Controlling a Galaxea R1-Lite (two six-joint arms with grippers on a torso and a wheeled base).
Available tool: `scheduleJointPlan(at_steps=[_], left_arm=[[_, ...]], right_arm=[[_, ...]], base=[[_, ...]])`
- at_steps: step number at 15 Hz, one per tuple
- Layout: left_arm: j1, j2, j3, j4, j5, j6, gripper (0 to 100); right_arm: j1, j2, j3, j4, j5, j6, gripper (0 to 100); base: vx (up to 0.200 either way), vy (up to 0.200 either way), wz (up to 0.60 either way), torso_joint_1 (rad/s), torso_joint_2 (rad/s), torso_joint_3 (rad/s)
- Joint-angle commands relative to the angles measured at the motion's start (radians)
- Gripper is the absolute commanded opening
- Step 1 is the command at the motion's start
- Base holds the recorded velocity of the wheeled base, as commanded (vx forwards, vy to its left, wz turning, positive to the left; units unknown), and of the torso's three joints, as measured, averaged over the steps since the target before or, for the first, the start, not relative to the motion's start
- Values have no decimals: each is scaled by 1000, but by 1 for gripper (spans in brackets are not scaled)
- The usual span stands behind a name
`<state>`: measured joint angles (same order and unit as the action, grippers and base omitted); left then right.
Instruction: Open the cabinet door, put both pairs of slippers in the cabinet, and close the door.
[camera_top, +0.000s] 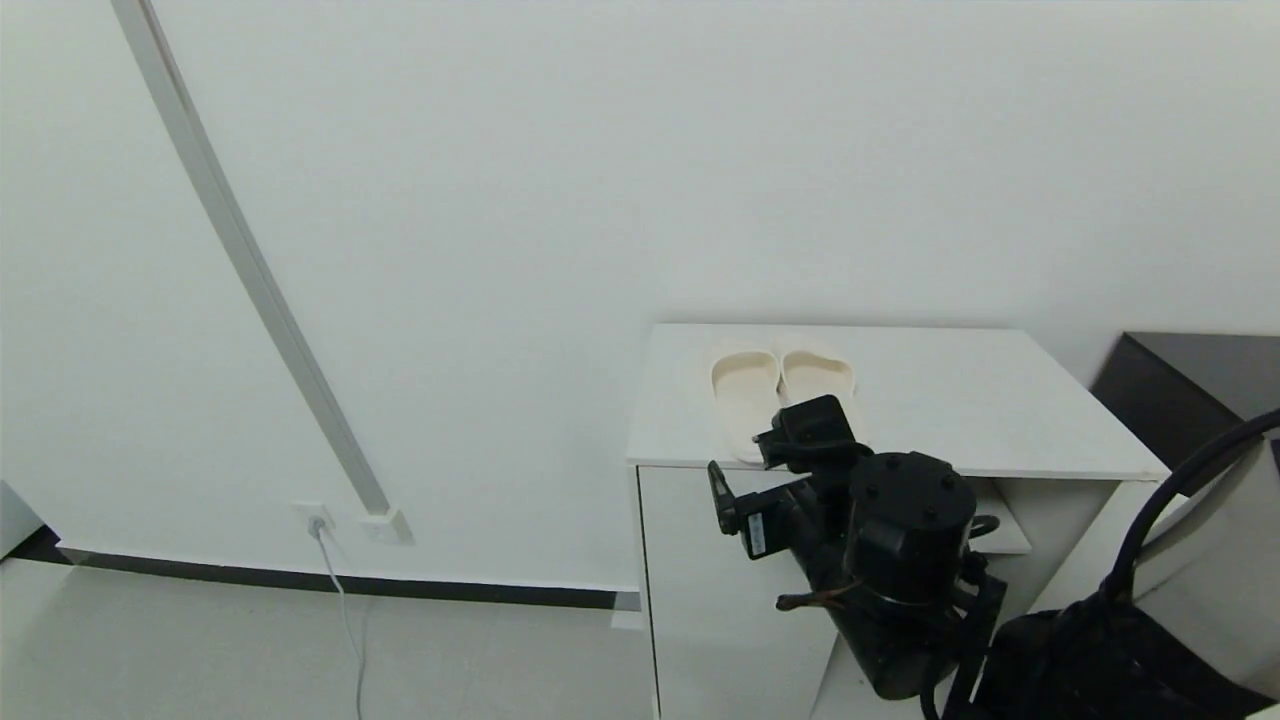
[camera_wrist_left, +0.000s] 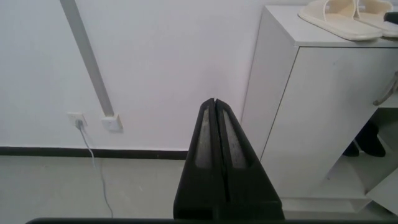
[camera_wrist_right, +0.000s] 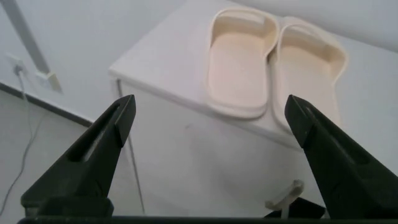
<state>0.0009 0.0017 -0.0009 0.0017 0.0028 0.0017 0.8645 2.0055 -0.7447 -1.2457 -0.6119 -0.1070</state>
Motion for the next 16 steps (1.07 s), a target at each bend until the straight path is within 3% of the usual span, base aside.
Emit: scheduleJointPlan(at_steps=[1, 4, 7, 12, 14, 16], left_arm=[[1, 0, 1, 0, 0, 0, 0], [1, 0, 1, 0, 0, -2, 0], [1, 0, 1, 0, 2, -3, 0], [1, 0, 1, 0, 0, -2, 0], [1, 0, -1, 0, 2, -2, 0], [1, 0, 1, 0, 2, -2, 0]], right_arm=[[-32, -34, 7, 0, 12, -3, 100], [-33, -36, 24, -11, 14, -20, 100], [-33, -31, 28, -60, 21, -25, 100], [-53, 4, 11, -78, 47, -31, 100], [-53, 4, -56, -47, 46, -26, 100], [-53, -17, -147, 106, 46, 18, 100]], base=[[0, 0, 0, 0, 0, 0], [0, 0, 0, 0, 0, 0], [0, 0, -600, -2, 2, 10], [0, 0, 0, -37, 96, 51], [0, 0, 0, 0, 0, 0], [0, 0, 0, 0, 0, 0]])
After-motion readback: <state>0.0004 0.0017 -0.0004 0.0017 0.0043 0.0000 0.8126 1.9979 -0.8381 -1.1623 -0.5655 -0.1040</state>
